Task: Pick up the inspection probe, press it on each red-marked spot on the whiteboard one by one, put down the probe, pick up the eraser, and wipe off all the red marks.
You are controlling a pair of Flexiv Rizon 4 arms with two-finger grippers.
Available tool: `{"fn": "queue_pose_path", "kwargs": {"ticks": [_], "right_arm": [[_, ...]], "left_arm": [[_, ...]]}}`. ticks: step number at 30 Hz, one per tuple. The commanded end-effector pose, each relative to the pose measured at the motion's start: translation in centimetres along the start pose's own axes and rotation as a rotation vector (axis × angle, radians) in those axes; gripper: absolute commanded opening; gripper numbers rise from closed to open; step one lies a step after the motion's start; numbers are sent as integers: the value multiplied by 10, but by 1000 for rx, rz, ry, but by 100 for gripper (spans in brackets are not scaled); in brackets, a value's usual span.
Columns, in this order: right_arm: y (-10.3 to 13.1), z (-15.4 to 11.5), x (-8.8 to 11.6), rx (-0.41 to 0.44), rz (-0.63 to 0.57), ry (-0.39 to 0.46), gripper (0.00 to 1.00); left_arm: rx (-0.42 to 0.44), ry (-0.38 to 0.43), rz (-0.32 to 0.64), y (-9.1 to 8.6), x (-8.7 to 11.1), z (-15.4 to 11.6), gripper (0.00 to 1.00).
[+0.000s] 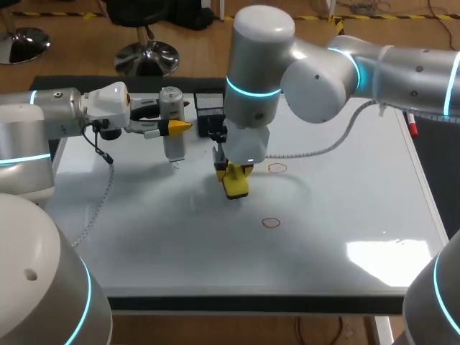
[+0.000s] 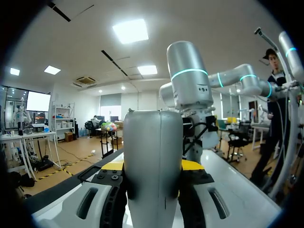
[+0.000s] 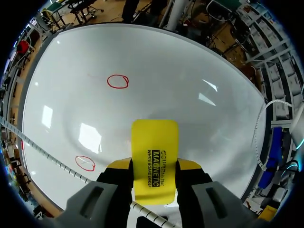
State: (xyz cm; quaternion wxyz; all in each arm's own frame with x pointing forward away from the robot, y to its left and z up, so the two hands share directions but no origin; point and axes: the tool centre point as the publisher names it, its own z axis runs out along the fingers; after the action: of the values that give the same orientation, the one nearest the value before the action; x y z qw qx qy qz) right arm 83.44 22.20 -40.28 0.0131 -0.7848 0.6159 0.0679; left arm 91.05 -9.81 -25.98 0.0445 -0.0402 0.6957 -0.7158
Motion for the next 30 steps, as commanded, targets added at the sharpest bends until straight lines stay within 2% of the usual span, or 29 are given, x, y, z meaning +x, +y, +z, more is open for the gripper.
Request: {"fn": "queue_pose_path", "kwargs": {"ticks": [1,12,30], "right_arm": [[-8,8,-7,-9,-6,7,0],[-2,17,-13,-30,-3,-2,0],[10,34,-2,-64,16,4,0]], "left_arm": [[2,1,1,0,0,0,0],[2,1,1,0,0,0,0],[2,1,1,0,0,0,0]]}}
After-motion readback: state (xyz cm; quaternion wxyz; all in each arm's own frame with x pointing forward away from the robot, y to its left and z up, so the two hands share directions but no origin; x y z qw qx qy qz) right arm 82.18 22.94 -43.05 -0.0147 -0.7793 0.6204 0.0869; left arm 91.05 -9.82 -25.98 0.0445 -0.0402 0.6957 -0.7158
